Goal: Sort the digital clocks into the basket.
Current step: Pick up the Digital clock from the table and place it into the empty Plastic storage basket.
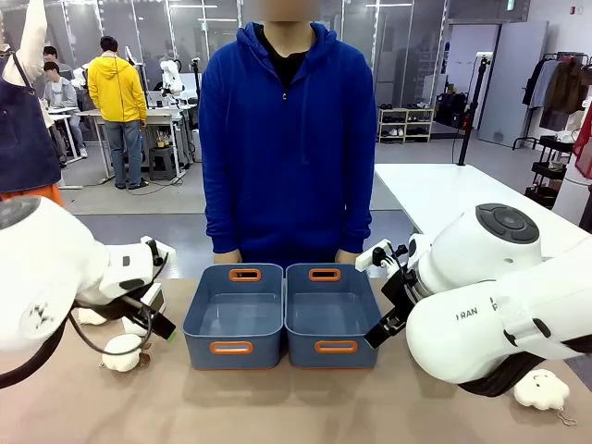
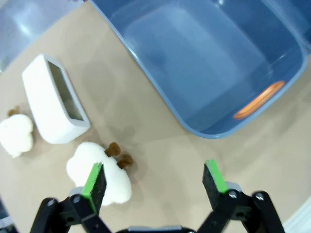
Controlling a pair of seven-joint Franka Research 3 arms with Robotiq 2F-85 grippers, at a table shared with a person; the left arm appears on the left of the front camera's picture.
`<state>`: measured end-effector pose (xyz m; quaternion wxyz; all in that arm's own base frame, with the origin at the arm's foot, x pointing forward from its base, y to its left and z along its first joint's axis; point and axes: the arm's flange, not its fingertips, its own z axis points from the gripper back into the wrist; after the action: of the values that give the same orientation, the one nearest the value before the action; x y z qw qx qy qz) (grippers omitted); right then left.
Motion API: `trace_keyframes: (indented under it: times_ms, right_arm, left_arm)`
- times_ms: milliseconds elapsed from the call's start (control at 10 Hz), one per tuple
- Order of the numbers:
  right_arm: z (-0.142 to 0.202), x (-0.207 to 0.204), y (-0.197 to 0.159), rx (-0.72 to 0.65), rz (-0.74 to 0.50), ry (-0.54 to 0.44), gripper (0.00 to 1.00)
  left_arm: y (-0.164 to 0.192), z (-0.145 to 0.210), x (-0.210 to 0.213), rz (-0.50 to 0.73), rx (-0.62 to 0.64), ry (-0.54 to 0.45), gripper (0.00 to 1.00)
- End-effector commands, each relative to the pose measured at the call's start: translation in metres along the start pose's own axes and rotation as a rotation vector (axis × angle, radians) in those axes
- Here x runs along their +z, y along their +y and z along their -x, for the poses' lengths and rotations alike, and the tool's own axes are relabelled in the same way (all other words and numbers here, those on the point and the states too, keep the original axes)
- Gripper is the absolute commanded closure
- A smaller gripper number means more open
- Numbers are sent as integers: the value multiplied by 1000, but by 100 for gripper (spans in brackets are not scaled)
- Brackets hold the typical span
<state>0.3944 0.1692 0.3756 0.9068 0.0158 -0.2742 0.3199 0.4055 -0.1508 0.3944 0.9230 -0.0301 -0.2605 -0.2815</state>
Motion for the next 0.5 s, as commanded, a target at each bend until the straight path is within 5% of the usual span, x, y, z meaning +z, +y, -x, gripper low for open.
trace_keyframes:
  times_ms: [0,400]
  right_arm:
    - [-26,31,-20,-18,-138,13,0]
    - [-38,108,-73,-98,-388,-7,0]
  left_arm:
    - [33,-17,54,146,45,29,0]
    - [90,2,107,535,183,-53,0]
